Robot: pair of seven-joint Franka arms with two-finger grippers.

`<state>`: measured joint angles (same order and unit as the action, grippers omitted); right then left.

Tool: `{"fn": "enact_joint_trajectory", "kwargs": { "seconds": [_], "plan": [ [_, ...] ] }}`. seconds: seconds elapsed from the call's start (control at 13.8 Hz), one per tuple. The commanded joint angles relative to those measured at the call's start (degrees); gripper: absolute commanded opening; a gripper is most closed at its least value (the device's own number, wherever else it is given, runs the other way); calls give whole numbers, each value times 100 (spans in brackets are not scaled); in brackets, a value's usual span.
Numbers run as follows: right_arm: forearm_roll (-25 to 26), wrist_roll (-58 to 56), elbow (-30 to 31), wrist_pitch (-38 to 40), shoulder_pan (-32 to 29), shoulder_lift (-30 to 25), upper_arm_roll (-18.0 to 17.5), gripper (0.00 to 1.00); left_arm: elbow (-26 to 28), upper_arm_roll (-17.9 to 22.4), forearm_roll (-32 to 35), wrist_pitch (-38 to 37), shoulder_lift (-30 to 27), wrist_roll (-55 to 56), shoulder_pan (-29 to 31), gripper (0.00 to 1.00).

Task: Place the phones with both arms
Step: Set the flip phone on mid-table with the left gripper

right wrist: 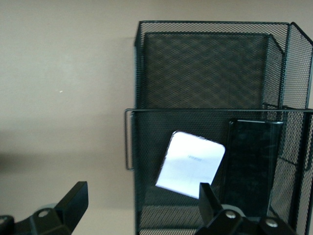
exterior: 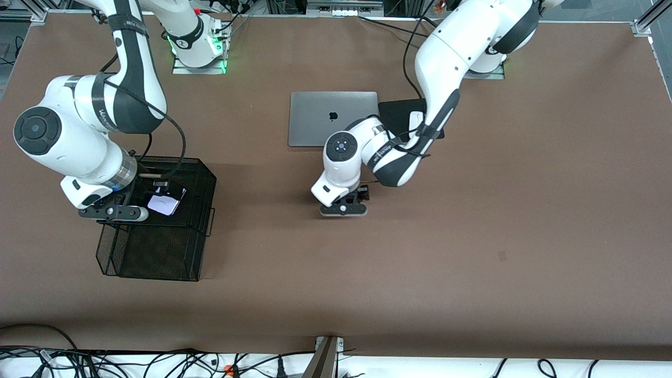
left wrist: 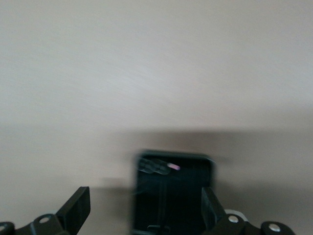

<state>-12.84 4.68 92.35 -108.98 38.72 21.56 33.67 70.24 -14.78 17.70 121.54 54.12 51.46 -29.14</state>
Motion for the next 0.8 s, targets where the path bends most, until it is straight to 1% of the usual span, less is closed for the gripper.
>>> {"fn": "enact_joint_trajectory", "kwargs": {
  "seconds": [0.0, 0.07, 0.22, 0.29, 0.36, 0.44, 0.58, 0.73],
  "plan": [
    [-420, 225, -1024, 745, 4, 506, 0, 100, 305, -16, -65, -655, -541, -66, 546, 100],
    [-630, 348, -1183, 808, 13, 594, -27, 100, 420, -51, -65, -866, -769, -171, 819, 100],
    [-746, 1022, -1377, 695, 109, 744, -490, 100, 666, -69, -92, -1472, -1261, -880, 1373, 100],
    [-720, 1478, -1639, 546, 153, 953, -762, 100, 771, -86, -100, -1762, -1516, -1223, 1654, 100],
    [-711, 1892, -1885, 388, 249, 1199, -948, 100, 877, -86, -101, -1974, -1727, -1505, 1857, 100],
    [-711, 2192, -2140, 178, 355, 1454, -1072, 100, 991, -78, -101, -2167, -1955, -1803, 2103, 100],
    [-720, 2414, -2545, -270, 706, 2016, -1160, 100, 1167, -77, -109, -2475, -2456, -2558, 2630, 100],
    [-755, 2493, -2687, -919, 1031, 2561, -1300, 100, 1168, -86, -118, -2879, -2887, -3157, 3044, 100]
  ]
}}
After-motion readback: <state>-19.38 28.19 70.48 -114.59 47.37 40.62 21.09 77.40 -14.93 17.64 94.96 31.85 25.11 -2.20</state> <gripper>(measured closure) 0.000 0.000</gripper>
